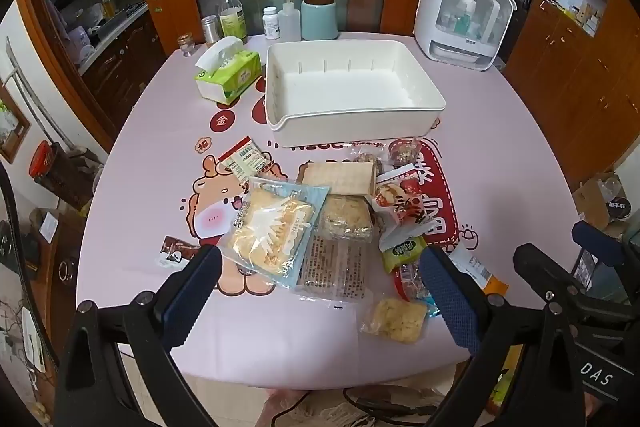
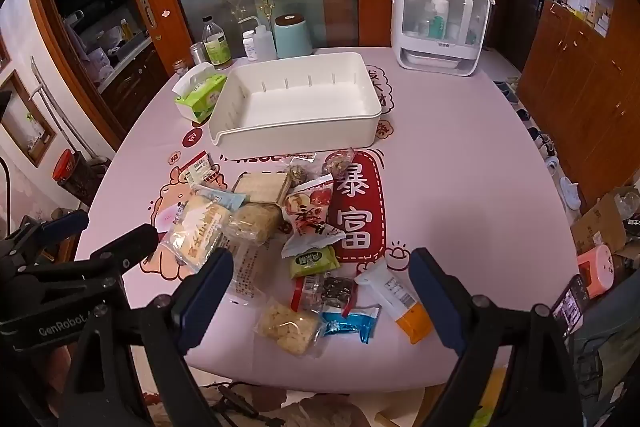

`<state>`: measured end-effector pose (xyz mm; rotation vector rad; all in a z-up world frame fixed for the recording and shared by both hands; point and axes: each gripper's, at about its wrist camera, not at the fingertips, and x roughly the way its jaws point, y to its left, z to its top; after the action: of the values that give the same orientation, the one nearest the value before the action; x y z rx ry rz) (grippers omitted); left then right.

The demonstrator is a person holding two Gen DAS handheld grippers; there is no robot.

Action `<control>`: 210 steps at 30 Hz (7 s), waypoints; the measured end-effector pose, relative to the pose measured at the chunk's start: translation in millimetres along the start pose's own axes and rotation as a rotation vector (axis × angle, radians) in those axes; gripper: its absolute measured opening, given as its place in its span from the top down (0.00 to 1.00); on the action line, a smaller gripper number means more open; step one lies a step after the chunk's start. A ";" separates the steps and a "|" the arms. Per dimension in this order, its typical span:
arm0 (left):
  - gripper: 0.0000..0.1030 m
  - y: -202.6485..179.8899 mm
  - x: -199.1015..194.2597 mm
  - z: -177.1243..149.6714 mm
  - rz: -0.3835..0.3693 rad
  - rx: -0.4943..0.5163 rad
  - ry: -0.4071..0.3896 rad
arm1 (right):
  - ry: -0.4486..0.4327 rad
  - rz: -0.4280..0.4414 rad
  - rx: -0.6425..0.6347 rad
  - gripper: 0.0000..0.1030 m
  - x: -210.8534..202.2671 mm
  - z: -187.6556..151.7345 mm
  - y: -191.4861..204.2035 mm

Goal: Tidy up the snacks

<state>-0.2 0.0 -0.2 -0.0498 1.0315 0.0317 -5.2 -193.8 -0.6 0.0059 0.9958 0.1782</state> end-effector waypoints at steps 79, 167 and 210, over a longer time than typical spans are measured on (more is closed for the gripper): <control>0.12 -38.5 25.1 -25.7 -0.019 0.012 0.090 | 0.062 0.004 0.013 0.12 10.0 -26.4 -42.0; 0.34 -43.1 83.9 -37.4 -0.094 0.108 0.131 | 0.087 0.161 -0.188 0.66 91.9 -30.0 -61.1; 0.06 -12.1 247.7 215.9 -0.038 0.222 0.034 | -0.006 0.004 0.156 0.17 249.2 209.2 -1.0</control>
<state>312.5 0.7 -101.8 0.1329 1.0622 -0.1186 301.8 -141.0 -94.5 0.1503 1.0020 0.1035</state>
